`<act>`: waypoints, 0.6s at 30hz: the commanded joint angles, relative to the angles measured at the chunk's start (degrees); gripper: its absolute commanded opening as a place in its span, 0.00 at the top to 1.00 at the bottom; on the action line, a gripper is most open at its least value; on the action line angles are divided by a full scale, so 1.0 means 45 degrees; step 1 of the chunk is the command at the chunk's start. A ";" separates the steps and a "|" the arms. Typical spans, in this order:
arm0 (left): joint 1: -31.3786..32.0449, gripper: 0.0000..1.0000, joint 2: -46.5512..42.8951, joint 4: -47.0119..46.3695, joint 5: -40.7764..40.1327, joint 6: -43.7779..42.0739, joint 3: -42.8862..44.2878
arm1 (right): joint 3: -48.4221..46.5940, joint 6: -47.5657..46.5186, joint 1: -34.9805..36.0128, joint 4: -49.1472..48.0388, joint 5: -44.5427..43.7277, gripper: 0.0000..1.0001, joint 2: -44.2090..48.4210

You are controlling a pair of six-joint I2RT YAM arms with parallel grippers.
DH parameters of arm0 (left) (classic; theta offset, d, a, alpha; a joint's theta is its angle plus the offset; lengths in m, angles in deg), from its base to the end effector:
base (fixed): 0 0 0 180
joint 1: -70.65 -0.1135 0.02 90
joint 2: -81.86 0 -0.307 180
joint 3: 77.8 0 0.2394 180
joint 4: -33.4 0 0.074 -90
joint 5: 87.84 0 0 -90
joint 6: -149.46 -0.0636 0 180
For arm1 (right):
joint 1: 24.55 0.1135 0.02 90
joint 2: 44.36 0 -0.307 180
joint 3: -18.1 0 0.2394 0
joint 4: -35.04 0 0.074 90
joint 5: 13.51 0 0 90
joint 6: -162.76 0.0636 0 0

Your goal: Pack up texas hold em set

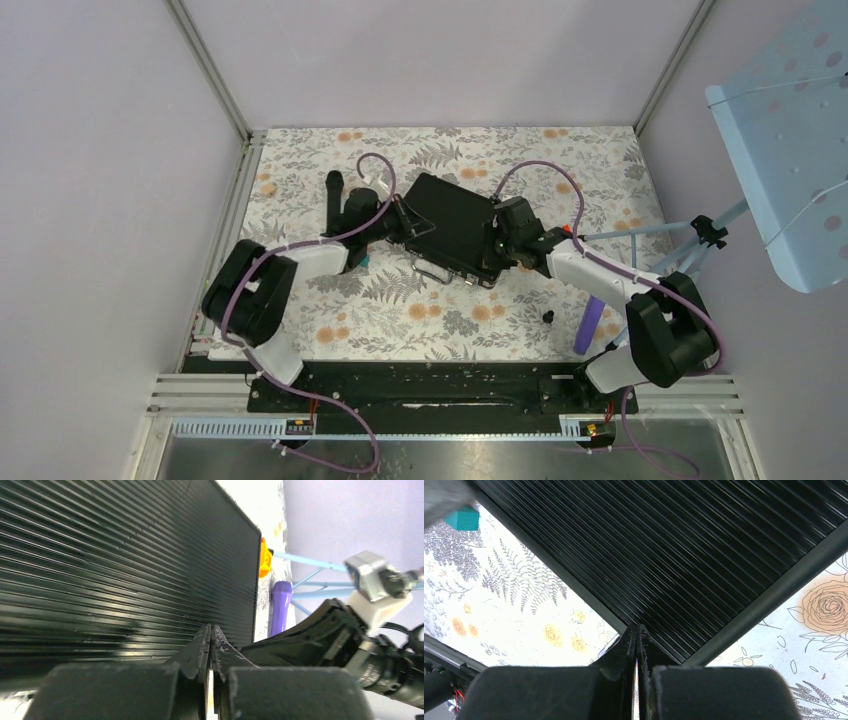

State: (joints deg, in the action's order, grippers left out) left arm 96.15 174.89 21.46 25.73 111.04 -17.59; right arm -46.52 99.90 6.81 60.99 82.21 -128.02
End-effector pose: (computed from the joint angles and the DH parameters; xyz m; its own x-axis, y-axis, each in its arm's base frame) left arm 0.3149 -0.1784 0.2432 -0.7733 -0.4268 -0.4690 0.2027 0.5344 -0.8206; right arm 0.2610 0.1665 0.2435 -0.8009 0.0434 -0.5972 -0.2390 0.8913 0.3853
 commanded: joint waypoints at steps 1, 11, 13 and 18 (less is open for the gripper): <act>0.0345 1.00 0.1520 -0.1566 0.0920 0.0673 0.0820 | 0.0339 0.0399 -0.0012 -0.0031 0.0429 1.00 0.0637; 0.0486 1.00 0.3161 -0.2381 0.0781 0.1220 -0.0055 | 0.2200 0.2420 -0.0014 -0.2326 0.2061 1.00 0.1744; 0.0502 1.00 0.3240 -0.2359 0.0743 0.1177 -0.0187 | 0.2665 0.2934 -0.0014 -0.3301 0.2476 1.00 0.1811; 0.0597 1.00 0.3288 -0.2393 0.0699 0.1106 -0.0343 | 0.3266 0.3771 -0.0014 -0.4781 0.2898 1.00 0.1321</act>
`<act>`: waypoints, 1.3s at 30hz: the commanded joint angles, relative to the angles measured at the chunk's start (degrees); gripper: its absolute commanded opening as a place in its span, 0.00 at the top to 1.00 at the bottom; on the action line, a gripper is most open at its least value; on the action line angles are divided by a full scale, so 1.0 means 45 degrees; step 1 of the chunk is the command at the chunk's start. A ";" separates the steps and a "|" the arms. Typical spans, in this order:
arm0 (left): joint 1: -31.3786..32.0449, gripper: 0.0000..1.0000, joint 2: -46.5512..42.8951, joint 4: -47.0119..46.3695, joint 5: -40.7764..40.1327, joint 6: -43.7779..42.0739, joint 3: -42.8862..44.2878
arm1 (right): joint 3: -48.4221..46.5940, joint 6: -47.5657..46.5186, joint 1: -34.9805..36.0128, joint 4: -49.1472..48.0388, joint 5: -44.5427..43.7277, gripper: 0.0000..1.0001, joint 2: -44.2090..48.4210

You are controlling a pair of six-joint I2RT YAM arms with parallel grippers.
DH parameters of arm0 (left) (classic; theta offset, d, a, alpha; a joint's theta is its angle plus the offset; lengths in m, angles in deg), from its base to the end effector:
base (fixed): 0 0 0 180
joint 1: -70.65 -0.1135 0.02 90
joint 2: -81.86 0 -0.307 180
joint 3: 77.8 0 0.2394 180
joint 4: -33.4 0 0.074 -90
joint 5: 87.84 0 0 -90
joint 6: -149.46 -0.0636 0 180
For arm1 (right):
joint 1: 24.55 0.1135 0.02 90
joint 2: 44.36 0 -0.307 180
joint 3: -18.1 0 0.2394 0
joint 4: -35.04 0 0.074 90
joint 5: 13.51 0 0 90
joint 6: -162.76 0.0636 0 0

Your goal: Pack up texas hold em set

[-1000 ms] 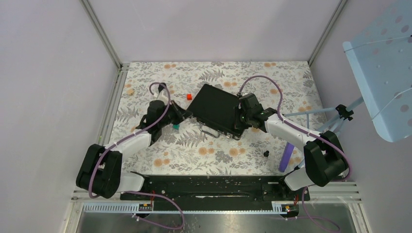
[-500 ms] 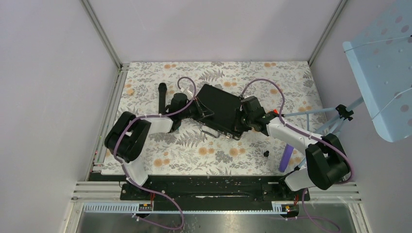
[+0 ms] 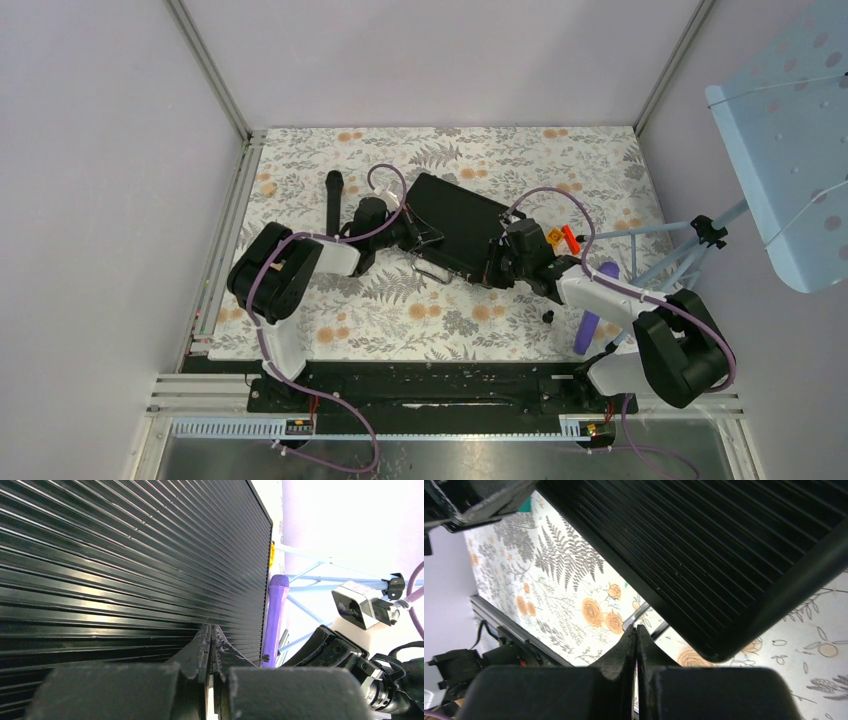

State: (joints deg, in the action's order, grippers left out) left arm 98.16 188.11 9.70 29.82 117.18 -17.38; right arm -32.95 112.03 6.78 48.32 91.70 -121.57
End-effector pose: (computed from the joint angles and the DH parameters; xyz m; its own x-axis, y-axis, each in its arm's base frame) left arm 0.3353 -0.2079 0.1874 -0.8468 -0.4033 -0.3469 0.1397 0.4606 -0.8766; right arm 0.2232 0.1554 0.2213 -0.8472 0.1993 -0.4924 -0.1790 0.7656 0.6179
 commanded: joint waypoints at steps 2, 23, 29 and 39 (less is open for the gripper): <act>0.0193 1.00 0.0317 0.0327 -0.0241 -0.0360 -0.0388 | 0.0304 0.1294 -0.0010 -0.2361 0.0851 1.00 -0.0229; 0.0292 1.00 0.0330 0.0954 -0.0446 -0.0788 -0.0319 | 0.1337 0.2763 0.0228 -0.2608 -0.0579 1.00 -0.1873; 0.0293 1.00 0.0344 0.1028 -0.0469 -0.0795 -0.0266 | 0.1461 0.2999 0.0232 -0.0874 -0.2098 1.00 -0.2225; 0.0277 1.00 0.0285 0.1201 -0.0464 -0.0943 -0.0252 | 0.2417 0.3500 0.0302 0.0658 -0.4470 1.00 -0.1629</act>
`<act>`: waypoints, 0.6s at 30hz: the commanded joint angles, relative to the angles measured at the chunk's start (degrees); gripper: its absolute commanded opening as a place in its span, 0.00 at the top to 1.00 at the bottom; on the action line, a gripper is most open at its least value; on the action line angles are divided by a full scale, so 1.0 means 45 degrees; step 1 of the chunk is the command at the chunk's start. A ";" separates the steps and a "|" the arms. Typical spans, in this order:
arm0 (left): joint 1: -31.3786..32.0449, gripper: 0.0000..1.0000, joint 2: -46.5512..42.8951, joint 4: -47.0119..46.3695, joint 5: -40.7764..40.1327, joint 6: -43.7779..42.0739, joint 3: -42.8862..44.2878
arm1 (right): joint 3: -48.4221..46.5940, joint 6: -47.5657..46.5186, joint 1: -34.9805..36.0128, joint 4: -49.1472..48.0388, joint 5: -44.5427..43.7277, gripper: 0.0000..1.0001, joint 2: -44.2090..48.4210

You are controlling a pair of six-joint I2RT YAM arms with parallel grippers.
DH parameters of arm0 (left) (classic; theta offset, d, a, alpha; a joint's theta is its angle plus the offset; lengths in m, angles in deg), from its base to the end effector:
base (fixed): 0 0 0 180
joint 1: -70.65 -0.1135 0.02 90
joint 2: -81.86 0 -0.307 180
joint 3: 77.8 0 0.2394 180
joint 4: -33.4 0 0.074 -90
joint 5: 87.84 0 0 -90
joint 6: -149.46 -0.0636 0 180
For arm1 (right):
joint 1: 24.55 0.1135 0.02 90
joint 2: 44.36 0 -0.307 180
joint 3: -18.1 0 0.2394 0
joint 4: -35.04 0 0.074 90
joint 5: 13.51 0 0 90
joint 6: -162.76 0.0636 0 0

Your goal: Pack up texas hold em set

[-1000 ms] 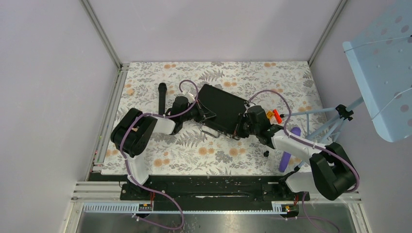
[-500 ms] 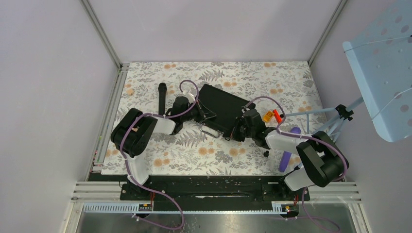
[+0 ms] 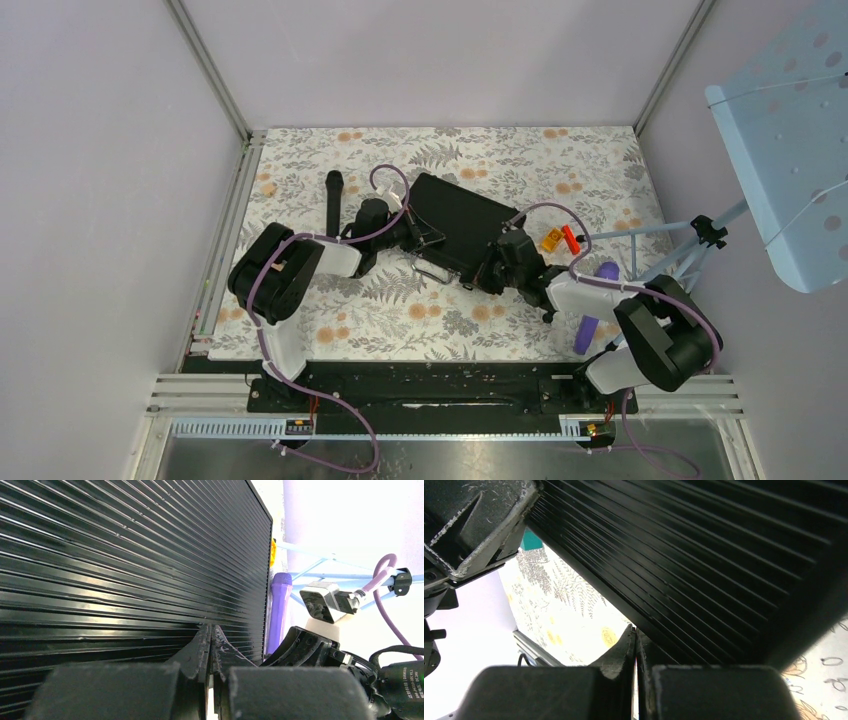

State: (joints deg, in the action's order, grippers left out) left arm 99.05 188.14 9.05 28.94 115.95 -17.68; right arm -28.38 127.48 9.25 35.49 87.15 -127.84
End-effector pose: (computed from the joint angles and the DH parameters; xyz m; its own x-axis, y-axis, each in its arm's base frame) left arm 0.3323 -0.2123 0.1869 -0.8413 -0.3913 -0.3730 0.1651 0.4710 -0.8665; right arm 0.2300 0.1682 0.1914 -0.8378 0.4046 -0.3667 0.0263 0.7006 0.7130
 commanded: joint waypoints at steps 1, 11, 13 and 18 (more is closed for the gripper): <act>0.0092 1.00 0.0302 0.1369 -0.0269 -0.0682 -0.0165 | 0.1642 0.0221 -0.0207 0.3374 -0.3586 1.00 -0.0073; 0.0075 1.00 0.0392 0.1526 -0.0021 -0.0804 0.0091 | 0.2026 0.1067 0.0235 0.3756 -0.4555 1.00 0.0470; 0.0075 1.00 0.0375 0.1528 0.0074 -0.0803 0.0090 | 0.2016 0.1017 0.0250 0.3789 -0.4575 1.00 0.0784; 0.0093 1.00 -0.0201 0.1746 0.0008 -0.1003 0.0023 | 0.2224 -0.0056 0.0261 0.3451 -0.4334 1.00 0.2828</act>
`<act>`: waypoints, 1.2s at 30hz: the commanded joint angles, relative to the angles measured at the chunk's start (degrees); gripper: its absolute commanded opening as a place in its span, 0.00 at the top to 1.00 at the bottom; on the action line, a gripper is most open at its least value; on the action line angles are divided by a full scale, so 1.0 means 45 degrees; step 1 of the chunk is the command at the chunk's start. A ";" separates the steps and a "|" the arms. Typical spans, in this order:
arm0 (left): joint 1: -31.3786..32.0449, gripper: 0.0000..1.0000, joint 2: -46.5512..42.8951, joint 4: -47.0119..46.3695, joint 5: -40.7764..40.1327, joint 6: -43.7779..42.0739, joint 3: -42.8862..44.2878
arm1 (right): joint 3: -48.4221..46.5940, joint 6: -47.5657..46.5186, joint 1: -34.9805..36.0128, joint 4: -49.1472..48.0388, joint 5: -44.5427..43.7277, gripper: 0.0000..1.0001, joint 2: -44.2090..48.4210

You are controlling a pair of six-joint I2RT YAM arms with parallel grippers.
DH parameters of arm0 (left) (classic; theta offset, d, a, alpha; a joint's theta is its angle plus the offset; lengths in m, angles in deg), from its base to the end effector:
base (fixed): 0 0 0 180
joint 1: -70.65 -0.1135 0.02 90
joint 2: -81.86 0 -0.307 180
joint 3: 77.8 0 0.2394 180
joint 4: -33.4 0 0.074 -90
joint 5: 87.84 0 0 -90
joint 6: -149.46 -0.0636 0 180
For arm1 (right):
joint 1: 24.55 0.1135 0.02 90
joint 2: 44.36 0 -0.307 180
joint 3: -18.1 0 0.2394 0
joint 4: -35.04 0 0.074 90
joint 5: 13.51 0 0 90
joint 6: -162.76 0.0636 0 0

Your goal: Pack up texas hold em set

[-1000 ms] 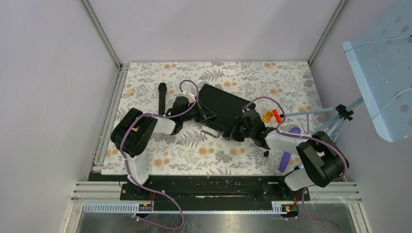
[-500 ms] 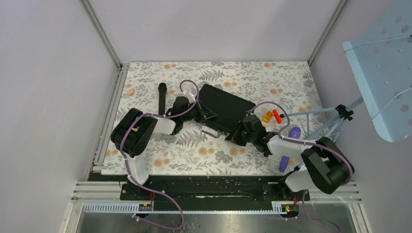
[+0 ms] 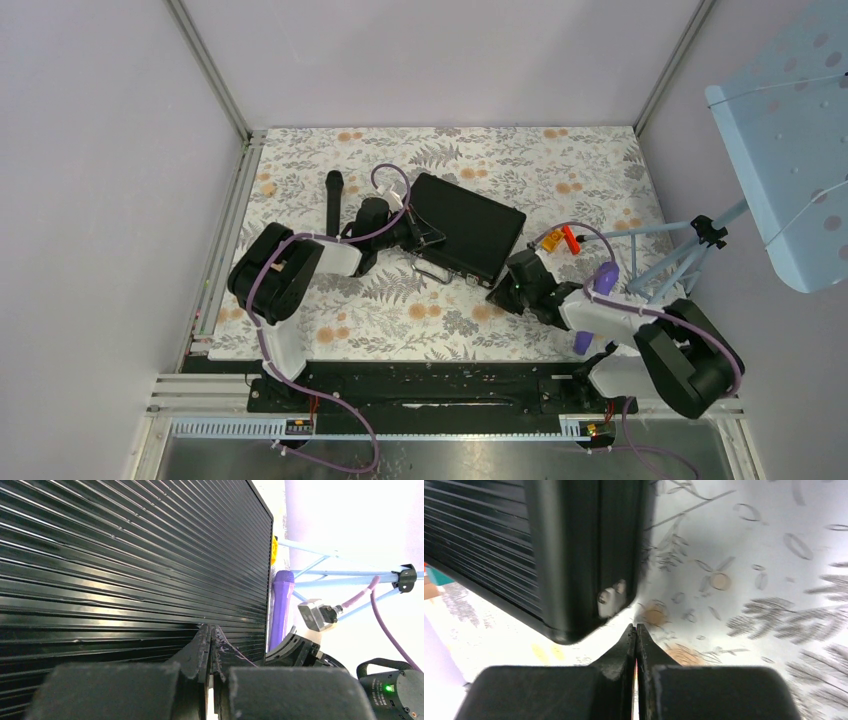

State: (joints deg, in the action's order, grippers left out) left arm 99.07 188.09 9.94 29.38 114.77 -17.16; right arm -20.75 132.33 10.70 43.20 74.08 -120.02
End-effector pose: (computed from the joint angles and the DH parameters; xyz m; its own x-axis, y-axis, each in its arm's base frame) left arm 0.3329 -0.2132 0.1881 -0.8430 -0.3752 -0.3855 0.1805 0.4778 -0.8597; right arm 0.1918 0.1323 0.1703 -0.7686 0.5117 -0.3840 0.2179 0.7736 0.5950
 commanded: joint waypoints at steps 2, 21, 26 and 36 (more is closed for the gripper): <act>0.0073 1.00 -0.0713 0.2002 -0.0231 -0.0985 -0.0023 | 0.0345 -0.1732 -0.0062 0.1973 -0.1359 1.00 0.2197; 0.0053 0.04 -1.1787 1.4240 -0.8657 -0.3970 0.0509 | -0.0065 -0.7458 -0.0091 0.4542 -0.3630 0.03 1.0583; 0.0048 0.01 -1.4857 1.6318 -0.9244 -0.4189 -0.0835 | 0.1908 -0.8452 -0.0084 0.3781 -0.5140 0.01 1.3465; 0.0140 0.01 -1.8115 1.8061 -1.0886 -0.3506 -0.1370 | 0.4230 -0.8127 -0.0078 0.4037 -0.7383 0.00 1.8337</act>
State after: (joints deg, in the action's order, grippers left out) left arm 99.40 108.62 89.39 -15.05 98.18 -23.56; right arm -2.70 95.48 10.54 62.04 48.62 -45.05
